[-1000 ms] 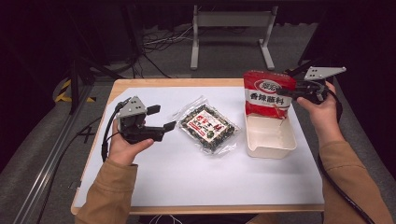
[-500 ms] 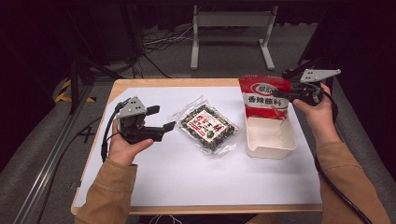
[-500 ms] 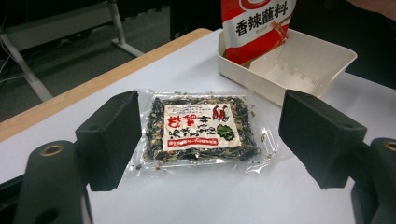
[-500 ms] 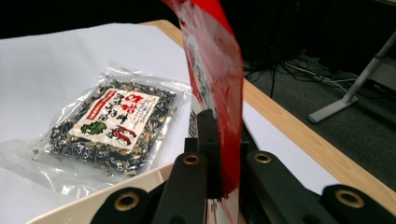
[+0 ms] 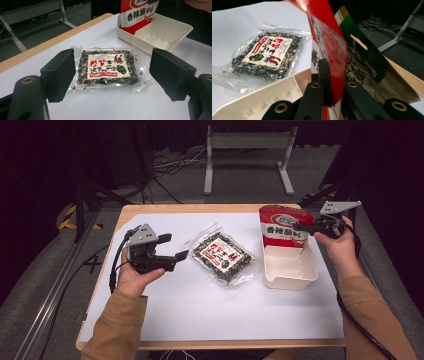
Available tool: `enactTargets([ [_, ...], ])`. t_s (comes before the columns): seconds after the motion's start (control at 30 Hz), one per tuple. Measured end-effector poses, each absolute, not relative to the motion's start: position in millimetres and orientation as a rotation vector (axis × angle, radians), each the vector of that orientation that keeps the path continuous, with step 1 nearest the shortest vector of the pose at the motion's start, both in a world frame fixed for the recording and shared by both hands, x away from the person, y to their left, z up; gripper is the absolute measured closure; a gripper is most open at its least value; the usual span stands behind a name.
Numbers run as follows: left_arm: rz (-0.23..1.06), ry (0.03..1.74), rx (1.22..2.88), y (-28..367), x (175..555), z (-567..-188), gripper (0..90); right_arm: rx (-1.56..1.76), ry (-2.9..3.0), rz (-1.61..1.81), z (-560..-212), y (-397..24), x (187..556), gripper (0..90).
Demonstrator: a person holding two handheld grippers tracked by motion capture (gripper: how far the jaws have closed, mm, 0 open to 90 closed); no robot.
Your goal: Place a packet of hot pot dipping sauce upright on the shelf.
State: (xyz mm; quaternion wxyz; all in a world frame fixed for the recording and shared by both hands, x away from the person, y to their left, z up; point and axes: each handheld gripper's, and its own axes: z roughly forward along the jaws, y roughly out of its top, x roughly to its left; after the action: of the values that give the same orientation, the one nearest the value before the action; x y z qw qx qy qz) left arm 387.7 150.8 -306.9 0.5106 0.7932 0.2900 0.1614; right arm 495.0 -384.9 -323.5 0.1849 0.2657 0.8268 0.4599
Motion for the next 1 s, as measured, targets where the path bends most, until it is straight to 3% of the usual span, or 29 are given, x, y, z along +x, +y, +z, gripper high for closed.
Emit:
enactTargets([
  [0.6,0.407,0.721,1.925,154,390,-310,22.7,0.891,2.285,1.268,-340,-392,493,86.7],
  [0.7,0.403,0.735,1.929,153,392,-312,21.5,0.909,2.251,1.304,-334,-391,491,78.4],
  [0.8,0.413,0.737,1.943,151,394,-313,19.6,0.964,2.196,1.354,-332,-391,487,61.1],
  [1.0,0.418,0.744,1.956,147,399,-317,16.9,0.983,2.148,1.317,-330,-398,472,46.5],
])
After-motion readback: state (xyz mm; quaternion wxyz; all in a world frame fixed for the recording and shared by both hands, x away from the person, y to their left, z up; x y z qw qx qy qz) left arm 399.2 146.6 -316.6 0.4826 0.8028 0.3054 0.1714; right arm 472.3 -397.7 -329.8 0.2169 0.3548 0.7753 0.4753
